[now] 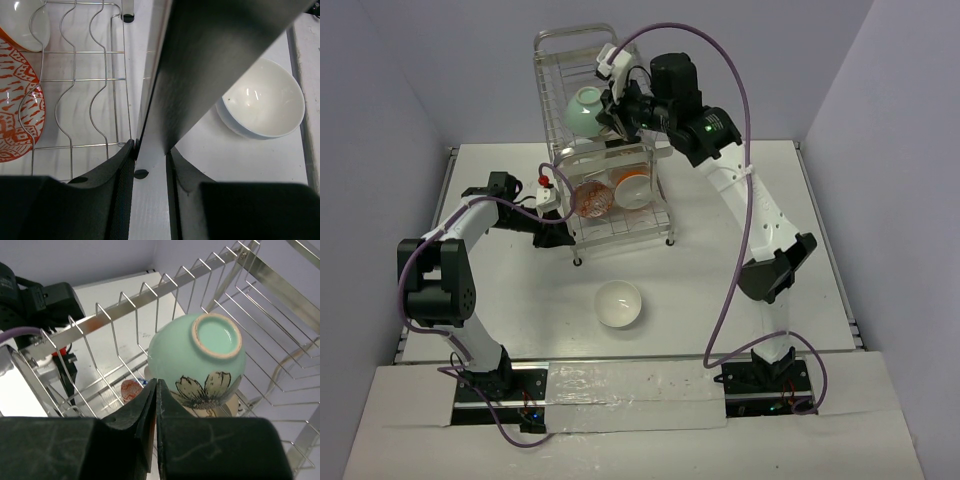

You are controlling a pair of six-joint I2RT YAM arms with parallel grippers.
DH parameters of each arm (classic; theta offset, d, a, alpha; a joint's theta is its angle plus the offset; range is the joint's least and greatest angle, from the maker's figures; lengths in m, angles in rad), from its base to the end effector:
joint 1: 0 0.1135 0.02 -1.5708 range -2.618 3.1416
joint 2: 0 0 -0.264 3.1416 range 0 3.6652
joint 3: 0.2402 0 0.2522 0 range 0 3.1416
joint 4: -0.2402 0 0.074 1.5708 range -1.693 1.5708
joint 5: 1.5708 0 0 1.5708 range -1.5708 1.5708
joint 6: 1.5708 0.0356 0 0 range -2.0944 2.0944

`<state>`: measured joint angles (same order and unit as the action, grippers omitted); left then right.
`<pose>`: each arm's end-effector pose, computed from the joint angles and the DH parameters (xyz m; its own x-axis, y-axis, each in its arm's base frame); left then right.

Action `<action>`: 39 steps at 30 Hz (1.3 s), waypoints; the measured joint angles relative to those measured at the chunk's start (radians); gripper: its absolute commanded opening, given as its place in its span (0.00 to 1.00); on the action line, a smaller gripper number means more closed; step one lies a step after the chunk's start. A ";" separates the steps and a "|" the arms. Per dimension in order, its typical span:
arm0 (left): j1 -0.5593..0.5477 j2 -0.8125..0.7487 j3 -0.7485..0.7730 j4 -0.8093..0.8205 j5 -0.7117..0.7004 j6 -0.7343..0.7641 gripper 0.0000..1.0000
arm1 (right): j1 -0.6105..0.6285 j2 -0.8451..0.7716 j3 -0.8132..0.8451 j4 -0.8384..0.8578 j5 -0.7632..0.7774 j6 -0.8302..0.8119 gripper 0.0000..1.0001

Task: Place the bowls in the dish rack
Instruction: Move the bowl to the dish rack.

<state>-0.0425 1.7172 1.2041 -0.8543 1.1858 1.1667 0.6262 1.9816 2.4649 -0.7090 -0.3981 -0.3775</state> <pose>0.3173 -0.0465 0.2211 -0.1981 0.3540 -0.9140 0.9795 0.1061 -0.1712 0.3311 0.2565 0.4986 0.1434 -0.3156 -0.9380 -0.8536 0.4401 -0.2786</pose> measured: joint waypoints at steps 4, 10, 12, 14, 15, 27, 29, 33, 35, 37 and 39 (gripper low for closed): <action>0.002 0.000 0.000 0.000 0.000 0.000 0.14 | 0.002 0.029 0.022 0.029 -0.005 0.015 0.09; 0.004 0.000 0.000 -0.002 -0.002 0.001 0.14 | 0.003 0.080 0.051 0.059 0.002 0.023 0.09; 0.004 0.000 0.000 -0.002 -0.003 -0.001 0.13 | 0.003 0.099 0.052 0.050 0.011 0.017 0.09; 0.005 0.000 0.000 -0.002 -0.003 -0.001 0.13 | 0.005 0.126 0.052 0.039 0.015 0.018 0.09; 0.005 0.000 0.000 -0.002 -0.003 -0.001 0.14 | 0.005 0.138 0.052 0.035 0.017 0.016 0.09; 0.009 0.000 -0.001 -0.001 -0.003 -0.002 0.13 | -0.010 0.239 0.104 0.124 0.096 0.010 0.08; 0.010 0.000 -0.002 -0.002 -0.003 -0.002 0.13 | -0.014 0.263 0.118 0.154 0.123 0.010 0.08; 0.021 0.000 -0.001 0.008 -0.006 -0.005 0.13 | -0.024 0.301 0.142 0.217 0.145 0.014 0.08; 0.028 0.000 -0.001 0.013 -0.008 -0.005 0.13 | -0.023 0.307 0.146 0.237 0.174 0.010 0.09; 0.032 0.000 -0.001 0.019 -0.010 -0.006 0.13 | -0.024 0.312 0.150 0.259 0.197 0.006 0.08; 0.035 0.000 -0.001 0.023 -0.010 -0.007 0.13 | -0.025 0.315 0.150 0.275 0.220 -0.001 0.08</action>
<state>-0.0074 1.7172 1.2030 -0.8318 1.1755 1.1595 0.6014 2.2971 2.6144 -0.4335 -0.1783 -0.3786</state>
